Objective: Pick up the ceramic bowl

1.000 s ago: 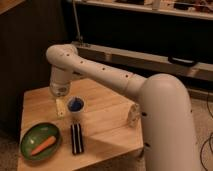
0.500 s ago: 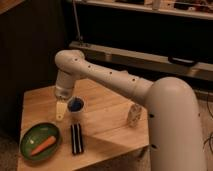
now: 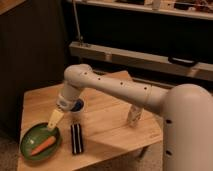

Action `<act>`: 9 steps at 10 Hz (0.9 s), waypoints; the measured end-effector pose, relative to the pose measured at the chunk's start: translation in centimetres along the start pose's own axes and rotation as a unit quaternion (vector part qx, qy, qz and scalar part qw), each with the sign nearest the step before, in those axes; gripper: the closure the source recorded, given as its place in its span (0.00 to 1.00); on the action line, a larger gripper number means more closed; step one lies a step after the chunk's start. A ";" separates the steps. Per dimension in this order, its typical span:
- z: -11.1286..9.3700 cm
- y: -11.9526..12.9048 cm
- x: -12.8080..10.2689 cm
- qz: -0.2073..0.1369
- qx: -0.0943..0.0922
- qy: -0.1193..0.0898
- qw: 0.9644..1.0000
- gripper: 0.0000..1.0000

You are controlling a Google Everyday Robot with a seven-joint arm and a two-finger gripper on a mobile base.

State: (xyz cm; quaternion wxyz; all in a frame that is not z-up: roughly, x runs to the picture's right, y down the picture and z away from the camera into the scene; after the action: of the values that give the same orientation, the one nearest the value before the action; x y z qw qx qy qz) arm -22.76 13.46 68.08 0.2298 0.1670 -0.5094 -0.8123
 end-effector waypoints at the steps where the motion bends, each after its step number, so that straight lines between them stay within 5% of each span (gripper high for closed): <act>1: -0.1 0.0 0.0 0.003 0.000 0.002 1.000 0.20; 5: 0.3 0.0 0.1 0.012 0.010 0.008 1.000 0.20; 6: 0.7 0.3 0.0 0.045 0.021 0.020 0.999 0.20; 7: 0.8 0.6 -0.3 0.087 0.025 0.031 0.995 0.20; 9: 1.1 0.9 -1.0 0.202 0.026 0.048 0.978 0.20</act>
State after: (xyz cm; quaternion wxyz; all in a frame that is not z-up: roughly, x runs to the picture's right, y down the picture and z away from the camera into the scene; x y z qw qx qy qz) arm -22.33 14.49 69.39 0.4093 0.1054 -0.5421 -0.7263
